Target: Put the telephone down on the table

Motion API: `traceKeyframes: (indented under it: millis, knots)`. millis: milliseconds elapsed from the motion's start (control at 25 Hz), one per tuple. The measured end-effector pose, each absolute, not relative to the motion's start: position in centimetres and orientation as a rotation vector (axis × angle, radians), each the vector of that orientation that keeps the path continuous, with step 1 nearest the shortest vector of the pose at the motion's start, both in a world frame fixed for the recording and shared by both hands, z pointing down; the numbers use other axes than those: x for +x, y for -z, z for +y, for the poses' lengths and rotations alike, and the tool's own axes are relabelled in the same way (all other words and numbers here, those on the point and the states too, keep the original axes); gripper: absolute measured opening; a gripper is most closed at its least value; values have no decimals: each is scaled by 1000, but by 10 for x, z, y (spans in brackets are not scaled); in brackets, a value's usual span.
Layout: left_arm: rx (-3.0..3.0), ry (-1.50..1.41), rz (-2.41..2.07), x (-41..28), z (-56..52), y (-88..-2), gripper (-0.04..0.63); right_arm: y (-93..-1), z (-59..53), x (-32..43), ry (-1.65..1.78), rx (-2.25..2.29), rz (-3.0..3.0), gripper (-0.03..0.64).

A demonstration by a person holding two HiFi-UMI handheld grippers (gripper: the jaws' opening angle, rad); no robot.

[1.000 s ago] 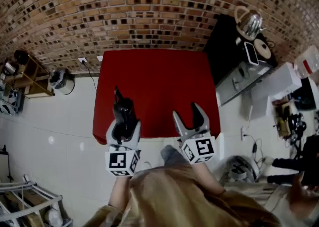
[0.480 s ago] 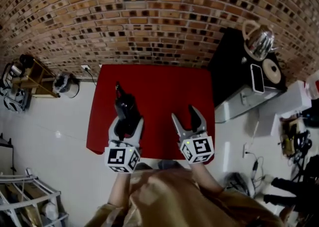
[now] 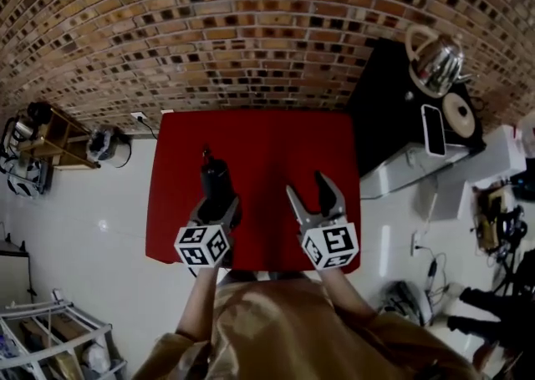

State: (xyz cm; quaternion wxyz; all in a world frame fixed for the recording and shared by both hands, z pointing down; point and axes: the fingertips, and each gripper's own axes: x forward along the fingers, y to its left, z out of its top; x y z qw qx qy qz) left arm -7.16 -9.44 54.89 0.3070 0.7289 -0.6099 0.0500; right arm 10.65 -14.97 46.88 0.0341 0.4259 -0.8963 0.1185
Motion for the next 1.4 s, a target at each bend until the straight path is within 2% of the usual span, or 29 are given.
traceKeyframes:
  millis: [560, 1000, 1400]
  knots:
    - [1658, -220, -1167, -84, -168, -709, 278, -486, -165, 98, -400, 1409, -2619, 267]
    - [1545, -197, -904, -68, -167, -754, 279, -492, -166, 71, -414, 1372, -2605, 267]
    - [1459, -122, -821, -71, -168, -753, 282, -498, -174, 60, -455, 1370, -2598, 267]
